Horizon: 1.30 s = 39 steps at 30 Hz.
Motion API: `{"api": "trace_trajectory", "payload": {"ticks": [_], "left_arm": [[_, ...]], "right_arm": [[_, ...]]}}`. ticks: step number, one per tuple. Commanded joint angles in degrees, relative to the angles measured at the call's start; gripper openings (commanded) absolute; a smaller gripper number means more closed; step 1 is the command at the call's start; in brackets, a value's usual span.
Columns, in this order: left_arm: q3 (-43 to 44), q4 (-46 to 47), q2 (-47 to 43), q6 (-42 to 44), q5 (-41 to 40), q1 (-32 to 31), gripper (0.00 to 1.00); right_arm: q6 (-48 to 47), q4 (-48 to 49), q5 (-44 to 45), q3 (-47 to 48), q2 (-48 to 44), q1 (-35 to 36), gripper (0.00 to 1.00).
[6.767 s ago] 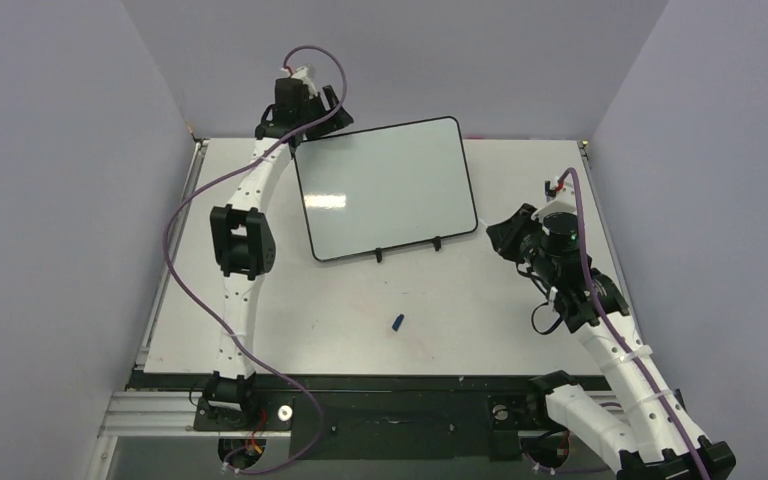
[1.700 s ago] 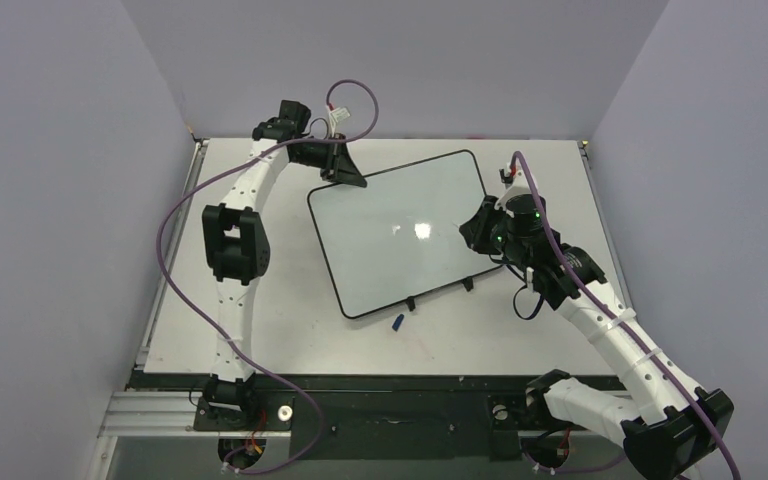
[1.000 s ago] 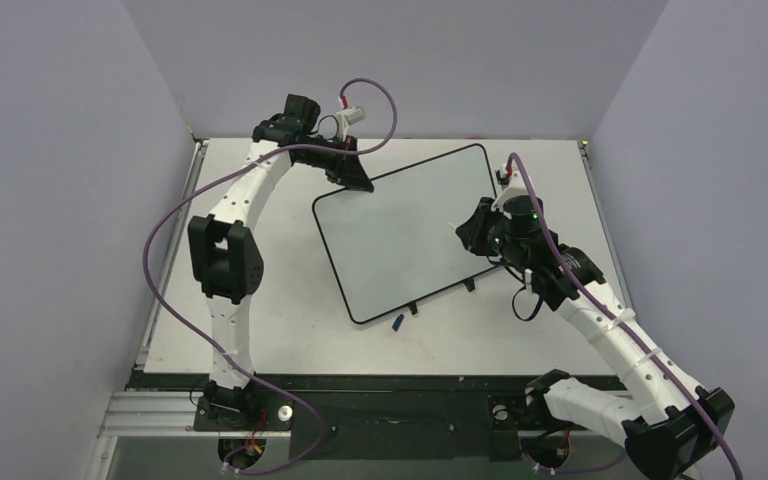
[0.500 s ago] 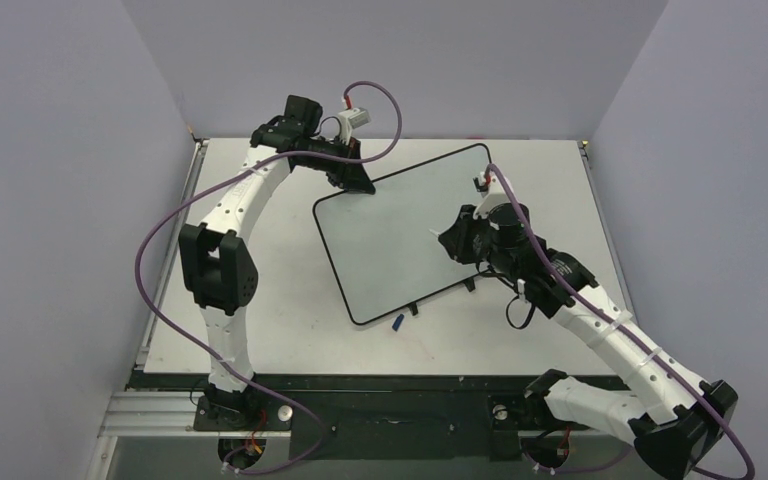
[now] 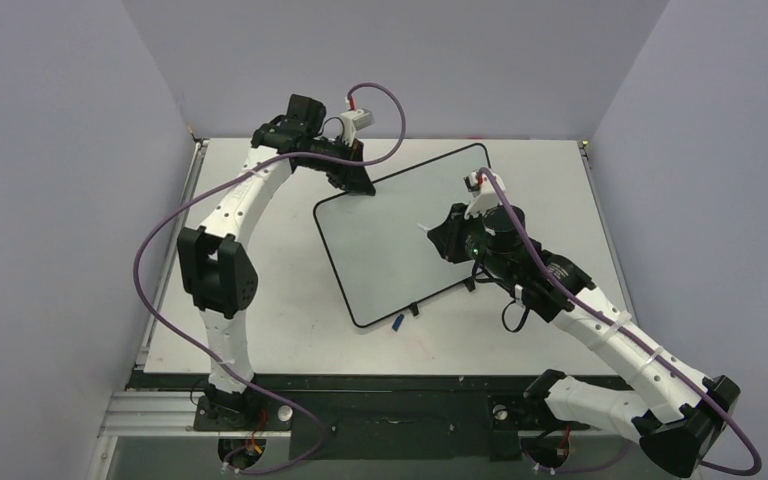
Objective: Write a sentence on the whiteboard
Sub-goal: Hold the whiteboard on the whiteboard stand, then write a sentence on the whiteboard.
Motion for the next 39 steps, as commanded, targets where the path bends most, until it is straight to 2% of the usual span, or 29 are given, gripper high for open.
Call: {"api": "trace_trajectory", "payload": {"ticks": [1,6,13,22,39], "left_arm": [[-2.0,-1.2,-4.4,5.7,-9.4,-1.3,0.00],[-7.8,2.5,-7.7,5.6,-10.2,-1.3,0.00],[-7.5,2.1,-8.3,5.9,-10.4,-1.6,0.00],[-8.8,2.4,-10.3,5.8,-12.8,-2.1,0.00],[-10.6,2.1,-12.5,6.2,-17.2,-4.2,0.00]], "right_arm": [[-0.4,4.7,1.2,1.0,0.4,0.8,0.00],[-1.2,5.6,0.9,1.0,0.2,1.7,0.00],[-3.6,9.2,2.2,0.0,-0.6,5.9,0.00],[-9.9,11.8,10.4,2.1,1.5,14.2,0.00],[-14.2,12.2,21.3,7.4,7.7,20.4,0.00]]}}
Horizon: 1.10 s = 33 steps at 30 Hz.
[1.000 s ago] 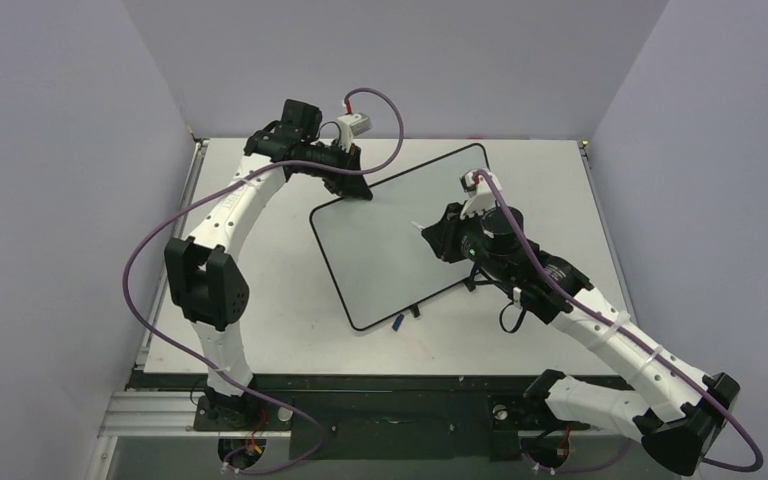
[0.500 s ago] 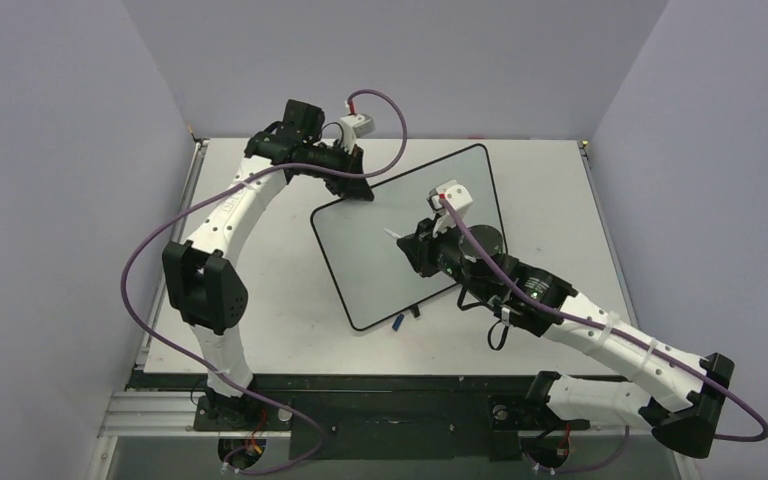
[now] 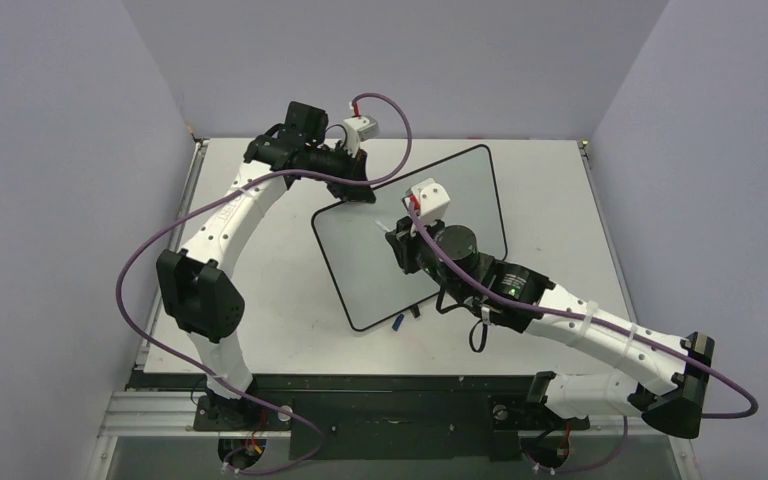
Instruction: Write a sentence on the whiteboard
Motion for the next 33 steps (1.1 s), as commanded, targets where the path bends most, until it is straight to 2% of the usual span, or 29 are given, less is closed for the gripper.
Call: {"api": "trace_trajectory", "payload": {"ticks": [1,23,33], "left_arm": [[-0.8,-1.0,-1.1,4.8,-9.3,-0.4,0.00],[-0.5,-1.6,-1.1,3.7,-9.8,-1.1,0.00],[-0.5,-1.7,-1.2,3.7,-10.5,-1.3,0.00]], "right_arm": [[-1.4,2.8,4.1,1.9,0.3,0.9,0.00],[-2.0,8.9,4.1,4.4,4.6,1.1,0.00],[-1.3,9.4,1.9,7.0,9.8,1.5,0.00]]}}
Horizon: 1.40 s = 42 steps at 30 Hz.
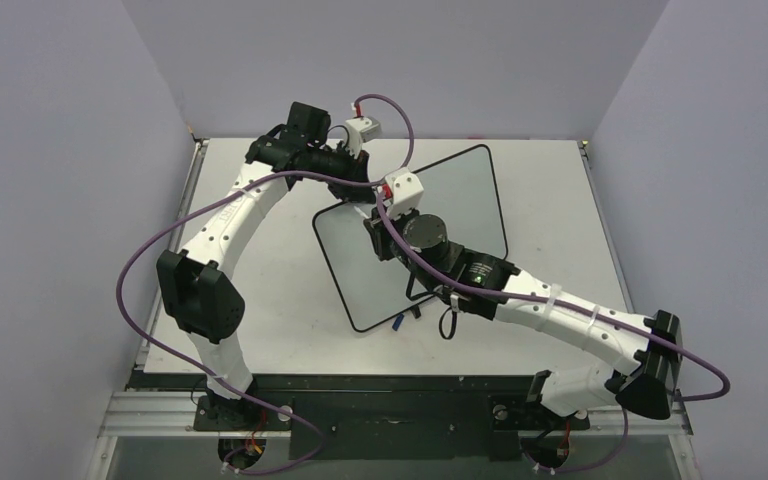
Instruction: Write a sentence on the whiteboard
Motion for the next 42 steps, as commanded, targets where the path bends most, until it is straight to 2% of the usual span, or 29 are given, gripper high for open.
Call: {"api": "trace_trajectory", "payload": {"ticks": [1,26,42], "left_arm": [[-0.6,-1.6,-1.1,3.7,-8.9,-0.6,0.00],[-0.1,-1.7,-1.0,3.5,-8.1,-0.8,0.00],[0.2,-2.0,-1.2,3.6,-8.3,-0.8,0.00]], "right_arm": [[0.3,2.5,-0.6,2.5,2.0,0.7,0.00],[3.8,2.8,1.6,1.7,9.3,0.2,0.00],[7.4,1.1,1.6,-4.6,6.4,0.3,0.00]]}}
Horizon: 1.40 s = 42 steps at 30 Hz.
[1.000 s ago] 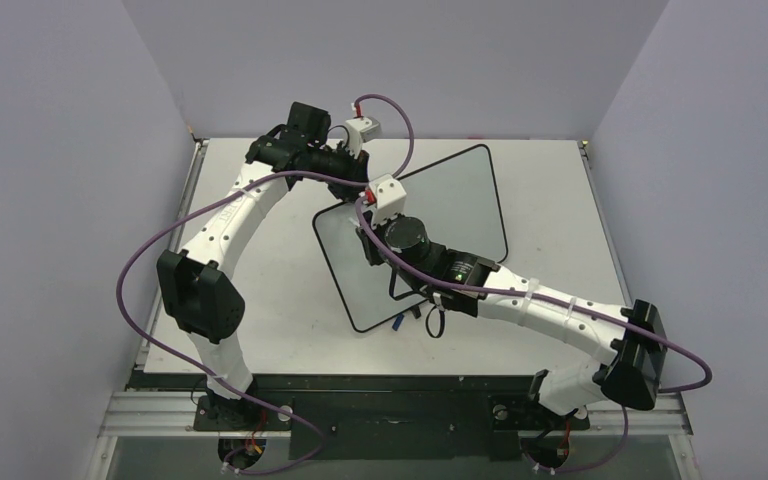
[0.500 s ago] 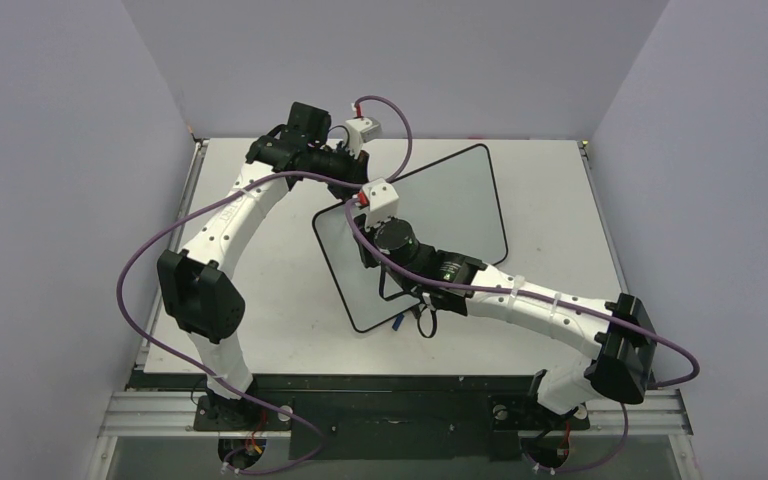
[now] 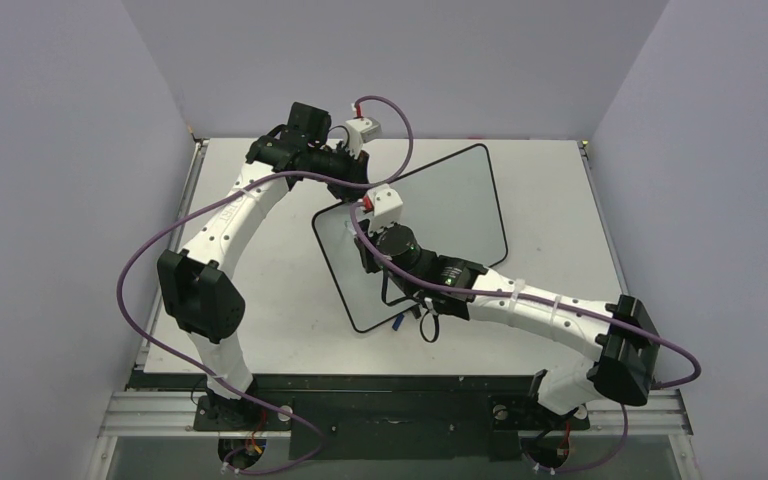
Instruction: Write a sentence on the whiteboard
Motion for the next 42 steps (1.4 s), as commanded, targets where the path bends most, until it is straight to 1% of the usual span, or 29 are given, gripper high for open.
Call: {"api": "trace_trajectory", "payload": {"ticks": [1,11,19,23,34,42], "left_arm": [[0.2,-2.1,-1.1,3.6,-6.8,-0.6,0.00],[0.2,-2.0,-1.0,3.5,-7.0,-0.9,0.00],[0.2,-1.9,-1.1,3.6,-7.4,-1.0,0.00],[0.2,-1.8,-1.2,3.5,-7.5,-1.0,0.00],[-0.2,-1.6,-1.4,3.6,-7.9,-1.1,0.00],[-0.3,-1.3,-1.6,3.2,-7.7,-1.3,0.00]], "right_arm": [[2.0,-0.9,0.8,-3.2,-2.0,0.0,0.00],[3.3,-2.8,-0.7,-6.7,-4.6,0.1,0.00],[3.0,-1.7,-4.4,-5.0,-8.2,0.1,0.00],[2.9,-0.7,-4.7,-3.8,-9.1,-0.5,0.00],[4.1,1.1,-3.4,-1.2,-6.5,-4.2,0.00],[4.4,1.8,-5.0,-0.1,-4.6,-5.8,0.00]]}}
